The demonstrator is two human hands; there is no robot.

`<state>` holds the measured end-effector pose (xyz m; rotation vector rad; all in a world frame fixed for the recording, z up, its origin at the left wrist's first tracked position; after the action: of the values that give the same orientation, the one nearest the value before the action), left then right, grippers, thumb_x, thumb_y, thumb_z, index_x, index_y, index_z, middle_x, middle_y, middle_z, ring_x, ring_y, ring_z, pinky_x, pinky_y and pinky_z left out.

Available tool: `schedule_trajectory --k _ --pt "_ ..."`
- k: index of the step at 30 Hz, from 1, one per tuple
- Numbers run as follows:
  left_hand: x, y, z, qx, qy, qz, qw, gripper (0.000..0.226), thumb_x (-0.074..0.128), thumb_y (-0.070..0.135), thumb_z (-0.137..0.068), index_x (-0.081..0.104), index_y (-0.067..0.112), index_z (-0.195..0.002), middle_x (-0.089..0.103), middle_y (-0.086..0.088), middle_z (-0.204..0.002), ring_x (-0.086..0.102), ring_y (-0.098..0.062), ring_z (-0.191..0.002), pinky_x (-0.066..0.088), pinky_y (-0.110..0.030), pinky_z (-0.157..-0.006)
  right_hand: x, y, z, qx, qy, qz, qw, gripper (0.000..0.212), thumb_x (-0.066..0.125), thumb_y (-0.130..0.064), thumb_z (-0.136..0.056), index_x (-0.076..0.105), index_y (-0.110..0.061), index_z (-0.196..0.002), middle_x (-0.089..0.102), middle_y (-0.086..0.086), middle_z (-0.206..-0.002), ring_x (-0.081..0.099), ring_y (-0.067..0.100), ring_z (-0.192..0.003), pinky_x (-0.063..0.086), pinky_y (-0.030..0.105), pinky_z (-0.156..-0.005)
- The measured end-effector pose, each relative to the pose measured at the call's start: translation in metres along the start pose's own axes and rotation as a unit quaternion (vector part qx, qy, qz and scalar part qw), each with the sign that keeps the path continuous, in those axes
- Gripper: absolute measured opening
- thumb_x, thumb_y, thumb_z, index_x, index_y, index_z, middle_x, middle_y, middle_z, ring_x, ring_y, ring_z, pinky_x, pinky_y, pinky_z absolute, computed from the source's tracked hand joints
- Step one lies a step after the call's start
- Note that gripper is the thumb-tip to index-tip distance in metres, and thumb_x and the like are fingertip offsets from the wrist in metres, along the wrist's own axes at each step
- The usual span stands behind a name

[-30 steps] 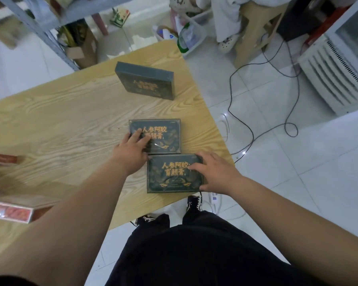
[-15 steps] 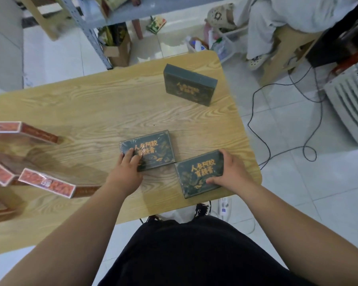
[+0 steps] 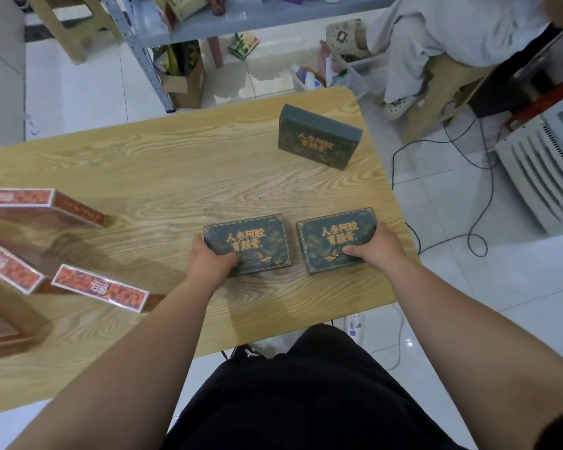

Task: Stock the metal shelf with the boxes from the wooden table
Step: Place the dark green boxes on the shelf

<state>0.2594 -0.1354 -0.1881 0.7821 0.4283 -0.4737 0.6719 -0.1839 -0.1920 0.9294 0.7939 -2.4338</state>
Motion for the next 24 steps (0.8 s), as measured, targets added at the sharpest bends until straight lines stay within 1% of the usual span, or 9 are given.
schedule_trajectory --k 2,4,8,10,12,15,18,21,24 --pt "0.006 -0.004 0.000 -0.028 -0.016 0.042 0.999 0.064 0.076 0.024 -0.078 0.043 0.016 -0.132 0.059 -0.006 -0.121 0.059 -0.025 -0.101 0.048 -0.037 -0.085 0.007 -0.004 -0.003 0.012 -0.011 -0.009 1.000 0.111 0.096 -0.051 -0.051 0.042 -0.014 -0.141 0.054 0.007 -0.141 0.054 0.030 -0.128 0.049 0.041 -0.100" --pt "0.008 -0.004 0.000 -0.036 -0.011 0.088 0.995 0.057 0.077 0.020 -0.077 0.049 0.016 -0.126 0.061 -0.003 -0.110 0.061 -0.019 -0.092 0.049 -0.034 -0.078 0.011 -0.006 -0.008 0.023 -0.029 -0.018 0.999 0.117 0.098 -0.050 -0.046 0.041 -0.011 -0.140 0.054 0.009 -0.140 0.054 0.031 -0.127 0.050 0.044 -0.101" --pt "0.010 -0.016 0.008 -0.083 -0.002 0.178 0.981 0.057 0.080 0.027 -0.079 0.050 0.014 -0.126 0.064 -0.011 -0.113 0.067 -0.027 -0.092 0.060 -0.041 -0.075 0.009 0.004 -0.015 0.030 -0.070 -0.088 0.993 0.108 0.097 -0.049 -0.053 0.041 -0.006 -0.135 0.056 0.004 -0.124 0.056 0.023 -0.112 0.050 0.039 -0.094" --pt "0.017 -0.026 0.014 -0.092 -0.013 0.218 0.971 0.049 0.078 0.030 -0.083 0.053 0.012 -0.122 0.068 -0.013 -0.113 0.069 -0.028 -0.092 0.059 -0.043 -0.080 0.007 0.013 -0.018 0.013 -0.101 -0.117 0.988 0.116 0.093 -0.066 -0.037 0.050 -0.010 -0.129 0.063 0.000 -0.119 0.063 0.019 -0.103 0.056 0.038 -0.088" --pt "0.023 -0.037 0.025 -0.099 -0.024 0.236 0.966 0.055 0.081 0.039 -0.079 0.055 0.016 -0.122 0.071 -0.010 -0.111 0.071 -0.029 -0.094 0.058 -0.047 -0.086 0.011 0.024 -0.021 0.006 -0.144 -0.107 0.984 0.115 0.090 -0.072 -0.029 0.055 -0.015 -0.123 0.067 0.002 -0.113 0.068 0.022 -0.098 0.059 0.041 -0.084" --pt "0.041 -0.059 0.054 -0.126 -0.027 0.255 0.958 0.063 0.086 0.042 -0.073 0.054 0.020 -0.122 0.072 -0.009 -0.111 0.073 -0.031 -0.094 0.058 -0.055 -0.087 0.011 0.022 -0.019 -0.025 -0.195 -0.075 0.978 0.074 0.089 -0.059 -0.057 0.058 -0.019 -0.111 0.070 0.003 -0.103 0.070 0.025 -0.094 0.059 0.045 -0.088" --pt "0.055 -0.073 0.090 -0.123 0.035 0.294 0.947 0.059 0.087 0.037 -0.070 0.058 0.020 -0.118 0.074 -0.009 -0.108 0.074 -0.030 -0.091 0.058 -0.055 -0.085 0.005 0.012 -0.022 -0.051 -0.183 -0.081 0.978 0.078 0.082 -0.065 -0.064 0.056 -0.016 -0.119 0.068 0.002 -0.107 0.067 0.023 -0.092 0.057 0.040 -0.083" --pt "0.061 -0.097 0.130 -0.129 0.086 0.333 0.930 0.045 0.082 0.032 -0.078 0.059 0.020 -0.115 0.074 -0.009 -0.106 0.073 -0.031 -0.090 0.058 -0.056 -0.085 -0.001 -0.007 -0.011 -0.104 -0.182 -0.075 0.975 0.063 0.078 -0.055 -0.079 0.049 -0.019 -0.121 0.060 -0.002 -0.105 0.059 0.014 -0.084 0.047 0.029 -0.068" --pt "0.064 -0.137 0.171 -0.140 0.101 0.387 0.906 0.036 0.074 0.025 -0.088 0.059 0.016 -0.119 0.073 -0.015 -0.108 0.073 -0.036 -0.093 0.057 -0.057 -0.086 0.015 -0.021 0.011 -0.140 -0.229 -0.055 0.962 0.055 0.077 -0.054 -0.081 0.052 -0.023 -0.119 0.065 -0.004 -0.105 0.065 0.017 -0.087 0.054 0.034 -0.075"
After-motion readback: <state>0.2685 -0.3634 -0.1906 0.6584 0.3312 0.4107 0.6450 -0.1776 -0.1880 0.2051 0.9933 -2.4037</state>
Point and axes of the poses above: each hand's wrist, its own z-axis away from the middle knuckle, its own x-axis out of the palm, y = z × x, the point moved 10 cm from there along -z, towards the middle knuckle
